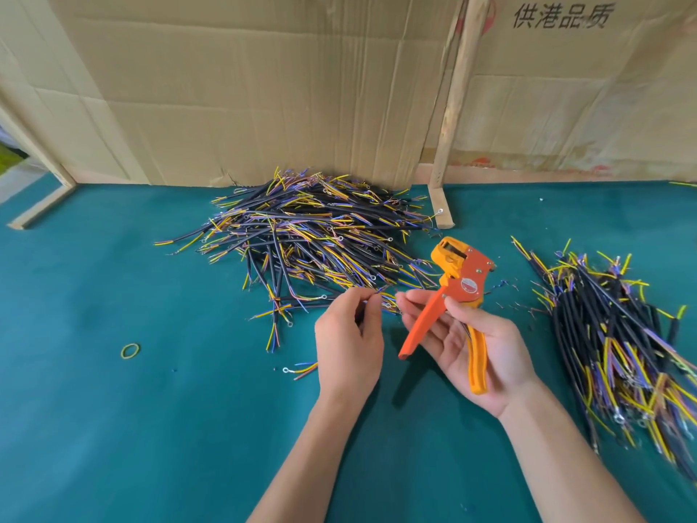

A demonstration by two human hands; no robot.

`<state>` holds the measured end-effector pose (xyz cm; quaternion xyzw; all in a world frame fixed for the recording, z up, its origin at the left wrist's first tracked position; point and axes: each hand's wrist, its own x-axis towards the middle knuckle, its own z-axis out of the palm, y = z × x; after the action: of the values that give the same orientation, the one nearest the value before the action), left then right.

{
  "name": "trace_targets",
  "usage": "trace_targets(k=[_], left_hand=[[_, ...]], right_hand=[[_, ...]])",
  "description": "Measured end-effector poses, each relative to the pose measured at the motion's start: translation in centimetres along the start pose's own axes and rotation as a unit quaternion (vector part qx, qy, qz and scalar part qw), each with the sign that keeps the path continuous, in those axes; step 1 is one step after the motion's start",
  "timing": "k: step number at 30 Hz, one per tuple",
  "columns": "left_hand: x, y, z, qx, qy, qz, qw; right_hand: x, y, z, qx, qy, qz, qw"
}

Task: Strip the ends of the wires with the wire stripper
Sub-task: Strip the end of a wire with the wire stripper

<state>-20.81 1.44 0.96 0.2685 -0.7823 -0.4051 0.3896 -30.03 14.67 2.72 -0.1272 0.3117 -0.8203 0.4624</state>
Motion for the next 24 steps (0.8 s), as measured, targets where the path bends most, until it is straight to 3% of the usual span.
trace_targets(k=[4, 12, 17, 24], left_hand=[[0.1, 0.1, -0.2, -0.012, -0.006, -0.020, 1.000], [0.5, 0.8, -0.5, -0.019, -0.101, -0.107, 0.989], [1.1, 1.0, -0.8, -0.109, -0.116, -0.176, 0.971], [0.8, 0.5, -1.1, -0.087, -0.112, -0.115, 0.983]], right_hand=[[0.1, 0.2, 0.2, -0.050, -0.006, 0.002, 0.999], [0.0, 0.0, 0.6, -0.103, -0.031, 0.020, 0.994], [-0.1, 0.2, 0.9, -0.139, -0.015, 0.034, 0.990], [-0.2, 0.1, 1.0, -0.159, 0.008, 0.034, 0.987]])
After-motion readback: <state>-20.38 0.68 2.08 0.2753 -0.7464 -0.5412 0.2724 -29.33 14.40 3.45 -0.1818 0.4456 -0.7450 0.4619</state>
